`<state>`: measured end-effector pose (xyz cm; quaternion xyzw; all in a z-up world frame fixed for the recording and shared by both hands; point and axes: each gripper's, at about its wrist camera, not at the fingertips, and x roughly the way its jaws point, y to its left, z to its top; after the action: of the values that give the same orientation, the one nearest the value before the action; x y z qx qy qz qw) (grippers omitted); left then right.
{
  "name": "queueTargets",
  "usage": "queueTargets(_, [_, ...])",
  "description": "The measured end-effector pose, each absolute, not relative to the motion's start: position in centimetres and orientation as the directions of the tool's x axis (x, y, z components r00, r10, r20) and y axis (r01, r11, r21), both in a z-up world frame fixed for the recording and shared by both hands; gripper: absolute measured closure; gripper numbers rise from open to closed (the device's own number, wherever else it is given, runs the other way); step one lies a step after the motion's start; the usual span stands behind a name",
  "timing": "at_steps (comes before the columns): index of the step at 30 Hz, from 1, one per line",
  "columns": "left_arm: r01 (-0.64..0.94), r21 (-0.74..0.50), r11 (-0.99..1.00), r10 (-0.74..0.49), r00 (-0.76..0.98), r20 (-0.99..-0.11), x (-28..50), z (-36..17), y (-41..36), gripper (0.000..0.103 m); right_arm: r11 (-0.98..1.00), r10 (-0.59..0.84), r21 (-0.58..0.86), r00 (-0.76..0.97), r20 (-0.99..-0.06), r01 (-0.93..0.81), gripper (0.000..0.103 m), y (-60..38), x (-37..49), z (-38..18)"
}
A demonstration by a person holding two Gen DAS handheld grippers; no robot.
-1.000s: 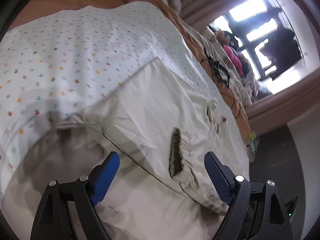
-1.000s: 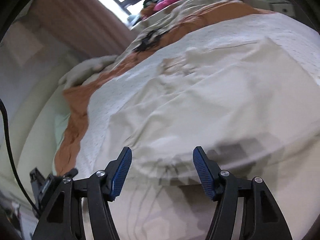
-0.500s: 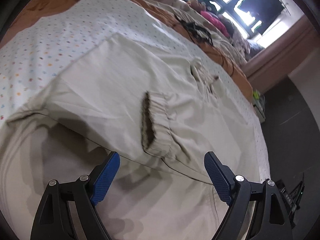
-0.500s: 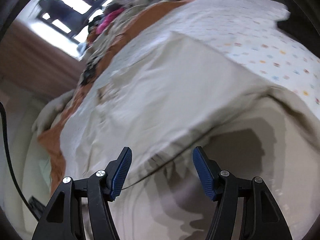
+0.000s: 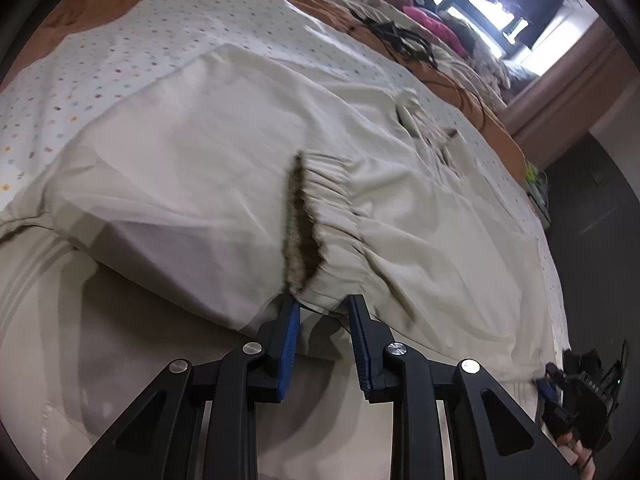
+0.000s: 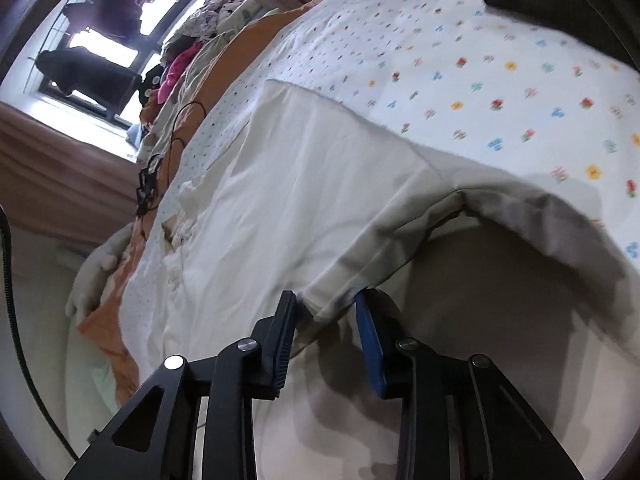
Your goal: Fold large clothes
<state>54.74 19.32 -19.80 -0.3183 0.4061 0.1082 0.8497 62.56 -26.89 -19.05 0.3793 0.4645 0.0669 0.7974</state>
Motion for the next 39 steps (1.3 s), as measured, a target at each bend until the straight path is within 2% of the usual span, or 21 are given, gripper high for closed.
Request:
queueTargets(5, [-0.471, -0.437, 0.767, -0.031, 0.652, -0.757, 53.7, -18.5, 20.1, 0.076, 0.71, 0.467, 0.66, 0.538, -0.702, 0.245, 0.068, -25.9, 62.0, -18.6])
queueTargets(7, [-0.471, -0.442, 0.763, -0.033, 0.655, -0.755, 52.7, -17.8, 20.1, 0.076, 0.704, 0.473, 0.665, 0.535, -0.699, 0.247, 0.063, -25.8, 61.2, -18.2])
queueTargets(10, [-0.448, -0.439, 0.779, -0.054, 0.649, -0.759, 51.3, -17.0, 19.5, 0.074, 0.687, 0.477, 0.68, 0.548, -0.687, 0.255, 0.05, -26.1, 59.9, -17.5])
queueTargets(12, [-0.437, -0.43, 0.79, -0.054, 0.65, -0.758, 50.2, -16.2, 19.0, 0.07, 0.707, 0.471, 0.669, 0.555, -0.686, 0.227, 0.044, -26.0, 58.8, -16.5])
queueTargets(14, [-0.416, -0.436, 0.798, -0.067, 0.658, -0.75, 48.9, -15.0, 18.4, 0.059, 0.737, 0.465, 0.648, 0.554, -0.691, 0.19, 0.044, -25.9, 57.6, -15.6])
queueTargets(17, [-0.396, -0.426, 0.814, -0.061, 0.67, -0.74, 46.4, -13.4, 17.7, 0.048, 0.743, 0.498, 0.657, 0.546, -0.674, 0.132, 0.043, -26.0, 55.9, -14.6])
queueTargets(20, [-0.397, -0.404, 0.824, -0.038, 0.673, -0.738, 43.8, -12.1, 17.6, 0.038, 0.76, 0.494, 0.643, 0.556, -0.668, 0.097, 0.032, -26.5, 53.6, -13.8])
queueTargets(21, [-0.4, -0.407, 0.821, -0.034, 0.677, -0.735, 42.9, -11.8, 17.7, 0.036, 0.762, 0.495, 0.641, 0.559, -0.665, 0.088, 0.032, -26.8, 52.7, -13.6])
queueTargets(25, [-0.414, -0.417, 0.809, -0.009, 0.701, -0.713, 38.6, -10.3, 18.0, 0.014, 0.767, 0.51, 0.641, 0.565, -0.649, 0.043, 0.028, -27.8, 49.8, -12.9])
queueTargets(26, [-0.41, -0.422, 0.809, -0.01, 0.708, -0.706, 37.7, -10.0, 17.9, 0.008, 0.771, 0.51, 0.636, 0.569, -0.645, 0.03, 0.024, -28.1, 49.1, -12.5])
queueTargets(27, [-0.406, -0.424, 0.809, -0.012, 0.71, -0.704, 37.0, -9.8, 17.9, 0.006, 0.774, 0.508, 0.633, 0.575, -0.641, 0.021, 0.018, -28.5, 48.4, -12.2])
queueTargets(33, [-0.418, -0.453, 0.788, -0.002, 0.733, -0.68, 32.2, -7.9, 17.4, 0.005, 0.768, 0.516, 0.64, 0.594, -0.618, -0.001, 0.0, -31.1, 44.6, -11.0])
queueTargets(39, [-0.374, -0.462, 0.804, 0.006, 0.783, -0.622, 26.9, -6.1, 16.2, 0.005, 0.769, 0.503, 0.639, 0.618, -0.604, -0.001, 0.0, -34.2, 40.7, -10.2])
